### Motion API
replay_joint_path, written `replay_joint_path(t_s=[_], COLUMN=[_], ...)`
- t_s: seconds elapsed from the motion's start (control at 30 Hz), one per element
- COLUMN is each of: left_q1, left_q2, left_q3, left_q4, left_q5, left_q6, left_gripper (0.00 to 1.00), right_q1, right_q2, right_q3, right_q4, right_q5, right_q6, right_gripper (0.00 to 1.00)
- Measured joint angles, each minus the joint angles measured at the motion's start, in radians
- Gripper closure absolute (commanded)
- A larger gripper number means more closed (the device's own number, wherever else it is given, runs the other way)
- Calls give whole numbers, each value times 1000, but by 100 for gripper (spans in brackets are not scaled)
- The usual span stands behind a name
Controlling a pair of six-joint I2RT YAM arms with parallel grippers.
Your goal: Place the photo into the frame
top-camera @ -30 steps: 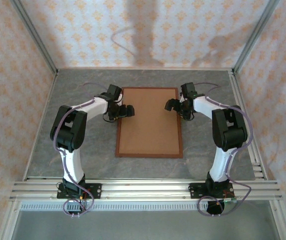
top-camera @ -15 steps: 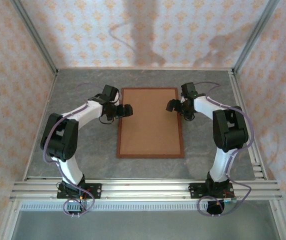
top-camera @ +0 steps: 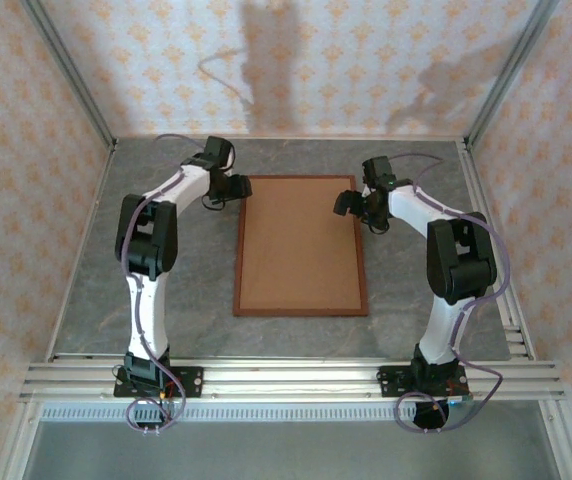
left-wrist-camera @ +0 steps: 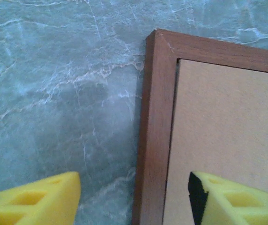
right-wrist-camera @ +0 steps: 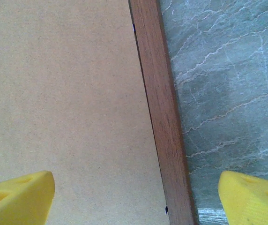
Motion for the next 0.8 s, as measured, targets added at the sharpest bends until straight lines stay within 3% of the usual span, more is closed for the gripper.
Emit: replay_joint_path(t_s=[0.23, 0.8], left_q1=[1, 8], left_q2=[101, 117], left_q3=[138, 172], left_q4=[-89, -127], left_q5=[-6, 16], left_q6=[48, 70], left_gripper=[46, 47], right_q1=[0, 1], right_q2=[2, 48], right_q3=[2, 7], right_q4=[-5, -3], right_q5=[0, -21], right_q6=[-6, -2], right_gripper=[10, 12])
